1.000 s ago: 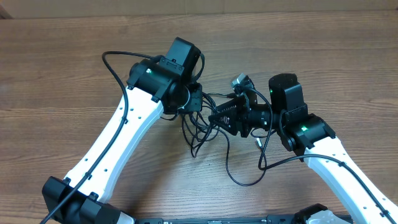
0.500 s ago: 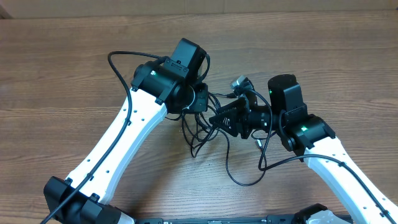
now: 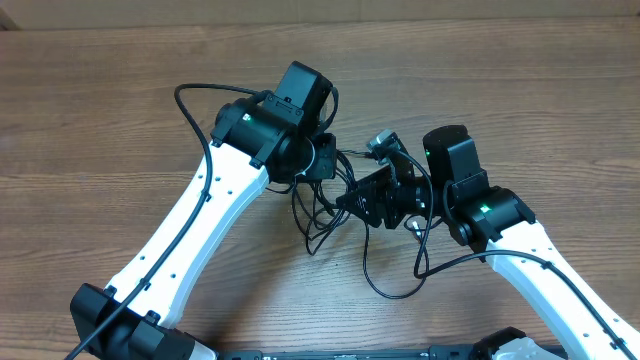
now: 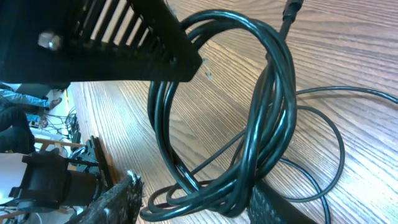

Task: Untangle cables

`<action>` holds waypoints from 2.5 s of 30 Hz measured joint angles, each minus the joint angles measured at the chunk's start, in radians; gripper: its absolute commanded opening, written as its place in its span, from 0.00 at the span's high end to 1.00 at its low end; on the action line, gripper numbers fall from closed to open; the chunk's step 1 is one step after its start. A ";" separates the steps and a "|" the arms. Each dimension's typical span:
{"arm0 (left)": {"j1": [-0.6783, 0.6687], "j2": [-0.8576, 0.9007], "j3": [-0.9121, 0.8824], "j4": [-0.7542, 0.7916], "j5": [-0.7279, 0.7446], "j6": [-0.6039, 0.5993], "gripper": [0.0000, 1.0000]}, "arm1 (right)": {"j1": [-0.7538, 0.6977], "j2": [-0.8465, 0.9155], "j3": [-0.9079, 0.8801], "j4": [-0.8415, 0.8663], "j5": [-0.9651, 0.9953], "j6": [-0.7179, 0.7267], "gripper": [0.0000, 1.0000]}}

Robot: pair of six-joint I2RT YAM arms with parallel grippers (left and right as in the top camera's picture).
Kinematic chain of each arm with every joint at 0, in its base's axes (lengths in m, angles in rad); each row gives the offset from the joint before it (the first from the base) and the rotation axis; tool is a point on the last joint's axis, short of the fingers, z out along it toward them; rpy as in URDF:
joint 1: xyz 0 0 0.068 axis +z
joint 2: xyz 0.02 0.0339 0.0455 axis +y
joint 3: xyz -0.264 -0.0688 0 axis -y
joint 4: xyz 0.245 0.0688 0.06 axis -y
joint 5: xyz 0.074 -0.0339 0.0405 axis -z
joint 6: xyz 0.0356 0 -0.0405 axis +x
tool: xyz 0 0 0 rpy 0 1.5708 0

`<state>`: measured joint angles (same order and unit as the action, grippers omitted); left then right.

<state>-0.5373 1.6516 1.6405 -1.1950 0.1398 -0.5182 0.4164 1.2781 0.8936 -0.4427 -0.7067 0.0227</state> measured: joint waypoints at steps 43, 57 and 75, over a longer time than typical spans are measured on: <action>-0.070 0.000 0.000 0.065 0.045 0.004 0.96 | -0.001 0.056 0.000 0.005 0.007 -0.023 0.88; -0.070 0.000 0.000 0.061 0.024 0.005 0.96 | 0.000 0.058 0.000 -0.008 0.071 0.006 0.96; -0.069 0.003 0.000 0.047 0.029 -0.007 0.96 | -0.019 0.058 0.002 -0.218 0.593 0.509 0.96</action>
<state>-0.6064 1.6543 1.6405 -1.1484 0.1692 -0.5255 0.3973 1.3361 0.8951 -0.6609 -0.1135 0.5316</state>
